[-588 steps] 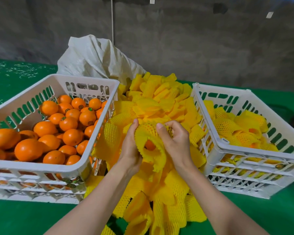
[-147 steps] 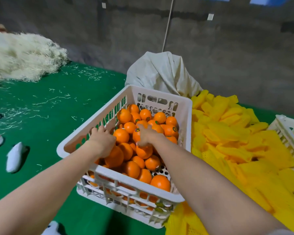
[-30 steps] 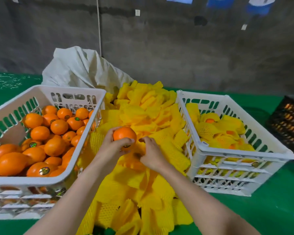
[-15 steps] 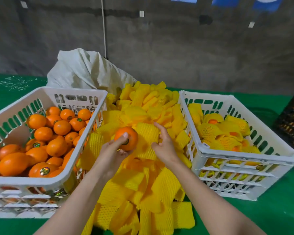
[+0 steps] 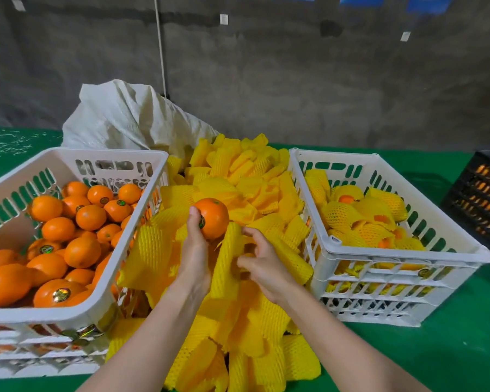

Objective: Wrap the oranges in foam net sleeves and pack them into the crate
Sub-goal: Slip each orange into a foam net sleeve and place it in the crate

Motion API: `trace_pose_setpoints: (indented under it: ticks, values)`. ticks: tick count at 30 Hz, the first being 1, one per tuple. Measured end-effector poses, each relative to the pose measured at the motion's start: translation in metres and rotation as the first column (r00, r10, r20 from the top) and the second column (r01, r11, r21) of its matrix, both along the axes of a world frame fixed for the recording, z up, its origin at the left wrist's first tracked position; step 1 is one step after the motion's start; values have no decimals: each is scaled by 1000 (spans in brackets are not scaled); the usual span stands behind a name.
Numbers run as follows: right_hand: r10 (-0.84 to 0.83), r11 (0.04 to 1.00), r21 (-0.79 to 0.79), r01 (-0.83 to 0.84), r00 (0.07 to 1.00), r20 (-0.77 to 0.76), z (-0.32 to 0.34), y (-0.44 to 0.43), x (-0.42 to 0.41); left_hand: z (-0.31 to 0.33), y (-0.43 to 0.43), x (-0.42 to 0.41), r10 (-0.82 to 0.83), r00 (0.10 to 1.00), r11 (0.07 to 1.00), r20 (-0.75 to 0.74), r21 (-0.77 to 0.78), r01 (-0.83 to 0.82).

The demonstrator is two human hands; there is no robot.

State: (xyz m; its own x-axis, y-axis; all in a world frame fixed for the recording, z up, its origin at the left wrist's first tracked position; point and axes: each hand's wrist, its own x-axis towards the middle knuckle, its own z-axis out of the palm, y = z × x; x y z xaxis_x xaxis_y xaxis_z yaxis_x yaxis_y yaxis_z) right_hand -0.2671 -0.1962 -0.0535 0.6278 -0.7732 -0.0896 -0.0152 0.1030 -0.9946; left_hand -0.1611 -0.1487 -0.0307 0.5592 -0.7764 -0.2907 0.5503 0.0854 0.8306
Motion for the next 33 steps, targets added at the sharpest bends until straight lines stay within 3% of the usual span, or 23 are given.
trace_pose_setpoints:
  ticks: [2, 4, 6, 7, 9, 14, 17, 22, 24, 27, 29, 33]
  values:
    - [-175, 943, -310, 125, 975, -138, -5, 6, 4, -5, -1, -4, 41, 998, 999, 54, -5, -41]
    - [-351, 785, -583, 209, 926, -141, -10, 9, 4, -7, -2, -5, 74, 991, 997, 113, 9, -76]
    - [-386, 653, -725, 219, 920, -69, -12, 13, 1, -7, -1, -4, 60, 992, 998, 110, 10, -62]
    - [-363, 631, -752, 193, 930, -65, -12, 15, 1, -8, -1, -4, 37, 995, 999, 93, -1, -37]
    - [-284, 700, -702, 134, 953, -101, -7, 18, 0, -9, -1, -3, 24, 996, 999, 89, -29, -21]
    - [-194, 900, -416, 128, 974, -120, 1, 16, 3, -9, 2, -5, 97, 959, 994, 266, 19, -106]
    - [-169, 881, -463, 94, 978, -122, 3, 16, 1, -8, 3, -2, 107, 931, 993, 350, 4, -116]
    - [-87, 884, -453, 112, 993, 76, 14, 16, -2, -7, 3, 1, 70, 944, 997, 324, 7, -76]
    - [-46, 913, -400, 85, 993, 106, 18, 13, -2, -4, 5, -1, 57, 962, 998, 268, -11, -56]
    - [53, 974, -227, -19, 988, 145, 22, 11, -2, 0, 8, -1, -57, 997, 996, -43, -70, 54]
    - [151, 987, -87, -138, 975, 162, 27, 12, -2, 0, 9, -2, -118, 979, 990, -164, -93, 104]
    - [208, 978, -23, -207, 974, 87, 37, 10, -5, -6, 6, -4, -139, 976, 968, -167, -230, 98]
